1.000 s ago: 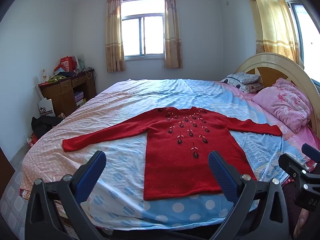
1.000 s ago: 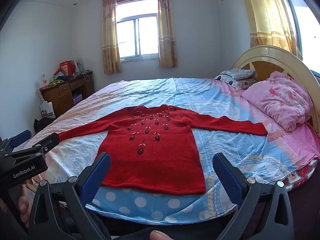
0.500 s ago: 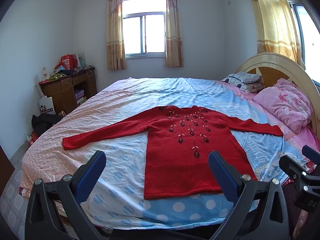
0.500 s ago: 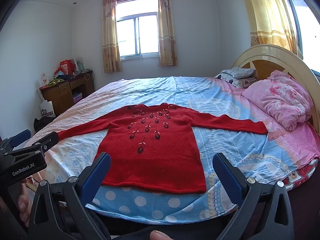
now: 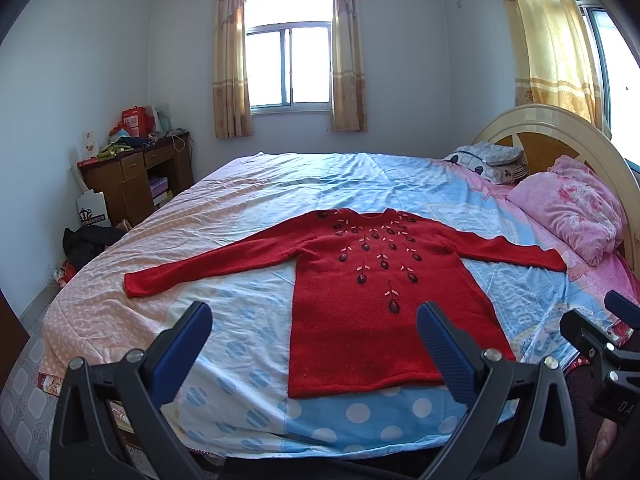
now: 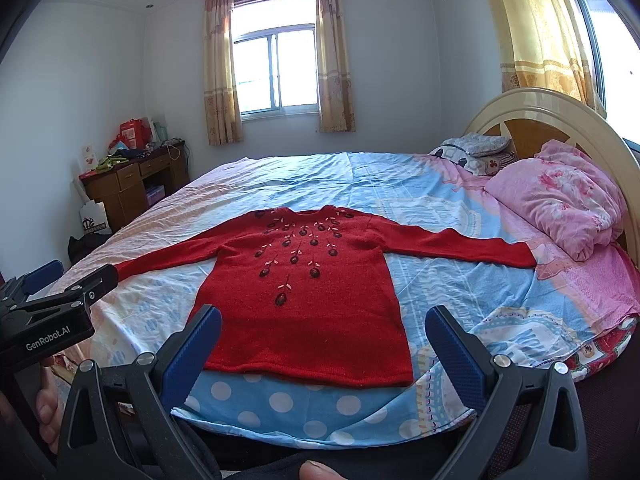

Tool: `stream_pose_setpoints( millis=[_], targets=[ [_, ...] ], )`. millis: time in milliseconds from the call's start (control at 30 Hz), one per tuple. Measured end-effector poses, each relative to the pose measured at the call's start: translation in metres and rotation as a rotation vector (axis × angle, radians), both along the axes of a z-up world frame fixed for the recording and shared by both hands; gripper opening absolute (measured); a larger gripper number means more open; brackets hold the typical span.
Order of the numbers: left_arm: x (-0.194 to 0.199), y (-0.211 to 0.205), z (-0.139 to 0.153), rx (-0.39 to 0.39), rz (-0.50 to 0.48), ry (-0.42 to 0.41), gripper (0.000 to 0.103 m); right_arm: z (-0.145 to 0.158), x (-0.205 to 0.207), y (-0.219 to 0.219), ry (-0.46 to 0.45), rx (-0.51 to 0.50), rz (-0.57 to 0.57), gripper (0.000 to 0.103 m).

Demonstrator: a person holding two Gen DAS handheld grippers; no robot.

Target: Fold small clothes

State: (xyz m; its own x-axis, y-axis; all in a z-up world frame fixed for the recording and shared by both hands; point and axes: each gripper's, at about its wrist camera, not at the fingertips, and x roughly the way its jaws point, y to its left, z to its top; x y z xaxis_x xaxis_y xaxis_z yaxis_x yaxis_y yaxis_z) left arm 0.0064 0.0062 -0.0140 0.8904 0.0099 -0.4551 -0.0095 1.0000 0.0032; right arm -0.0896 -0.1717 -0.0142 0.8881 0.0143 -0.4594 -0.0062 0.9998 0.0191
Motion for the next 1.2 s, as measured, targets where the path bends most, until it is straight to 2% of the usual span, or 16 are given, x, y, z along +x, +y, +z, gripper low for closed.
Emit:
stream_pose_setpoints(
  millis=[1200],
  targets=[
    [0.012,-0.004,-0.01,0.02,-0.011,0.046,0.103,-0.011,0.016,-0.007,0.041,0.002,0.004,0.102]
  ],
)
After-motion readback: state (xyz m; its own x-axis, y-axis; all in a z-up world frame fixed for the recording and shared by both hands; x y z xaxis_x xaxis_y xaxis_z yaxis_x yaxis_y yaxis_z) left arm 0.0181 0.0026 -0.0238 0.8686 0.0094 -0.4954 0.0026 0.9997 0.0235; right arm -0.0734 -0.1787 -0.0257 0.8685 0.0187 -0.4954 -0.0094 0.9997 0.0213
